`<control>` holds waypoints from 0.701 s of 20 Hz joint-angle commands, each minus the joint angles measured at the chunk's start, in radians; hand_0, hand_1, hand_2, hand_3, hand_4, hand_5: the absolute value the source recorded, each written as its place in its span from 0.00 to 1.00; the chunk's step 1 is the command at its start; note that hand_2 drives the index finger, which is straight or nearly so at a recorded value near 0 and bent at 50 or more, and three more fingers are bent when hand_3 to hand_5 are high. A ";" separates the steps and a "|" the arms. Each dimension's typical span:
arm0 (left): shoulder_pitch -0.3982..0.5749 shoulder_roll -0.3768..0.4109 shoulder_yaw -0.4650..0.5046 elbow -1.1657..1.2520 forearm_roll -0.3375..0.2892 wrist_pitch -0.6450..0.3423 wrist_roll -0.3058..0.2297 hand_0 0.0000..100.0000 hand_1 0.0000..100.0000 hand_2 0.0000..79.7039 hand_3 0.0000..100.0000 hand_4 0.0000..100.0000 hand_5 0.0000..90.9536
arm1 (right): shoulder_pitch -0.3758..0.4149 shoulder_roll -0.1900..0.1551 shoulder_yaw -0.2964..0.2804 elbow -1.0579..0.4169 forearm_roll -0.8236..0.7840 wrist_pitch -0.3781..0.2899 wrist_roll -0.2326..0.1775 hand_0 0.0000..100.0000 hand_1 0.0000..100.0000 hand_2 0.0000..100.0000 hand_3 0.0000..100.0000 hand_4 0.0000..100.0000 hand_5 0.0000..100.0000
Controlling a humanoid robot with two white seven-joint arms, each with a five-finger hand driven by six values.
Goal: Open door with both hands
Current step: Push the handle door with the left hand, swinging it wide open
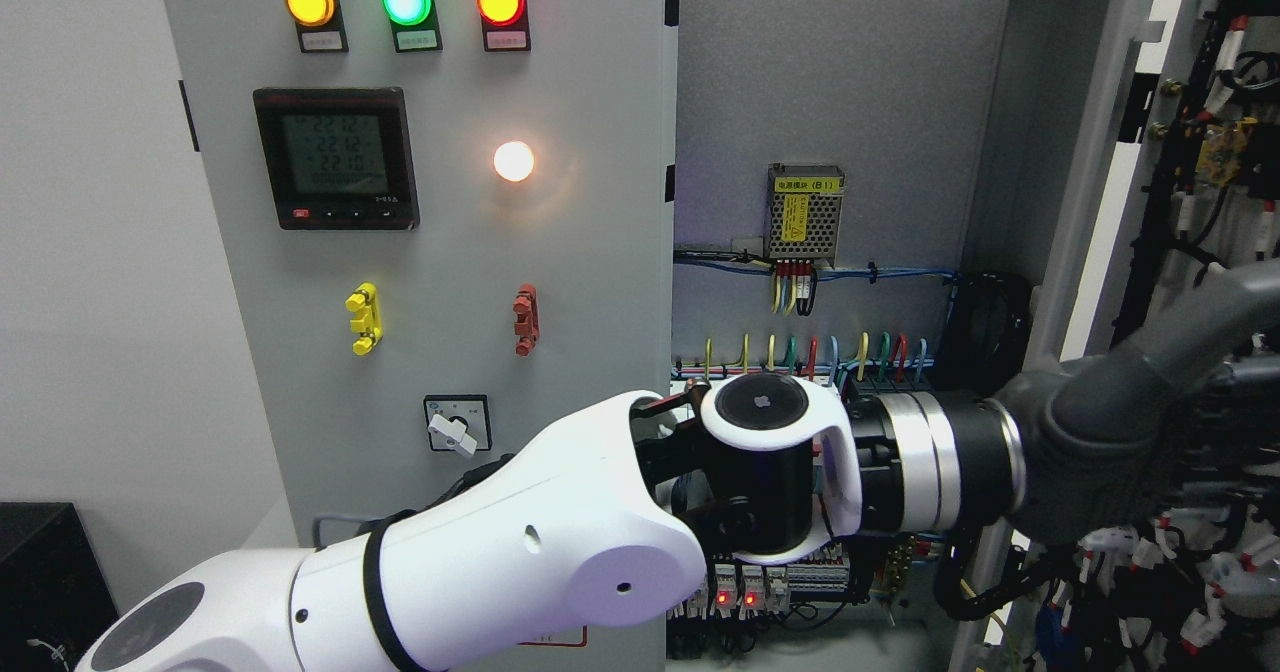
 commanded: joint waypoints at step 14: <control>-0.064 -0.206 -0.163 0.207 0.008 -0.053 -0.005 0.00 0.00 0.00 0.00 0.00 0.00 | 0.000 0.000 0.000 0.002 0.000 0.000 0.002 0.00 0.00 0.00 0.00 0.00 0.00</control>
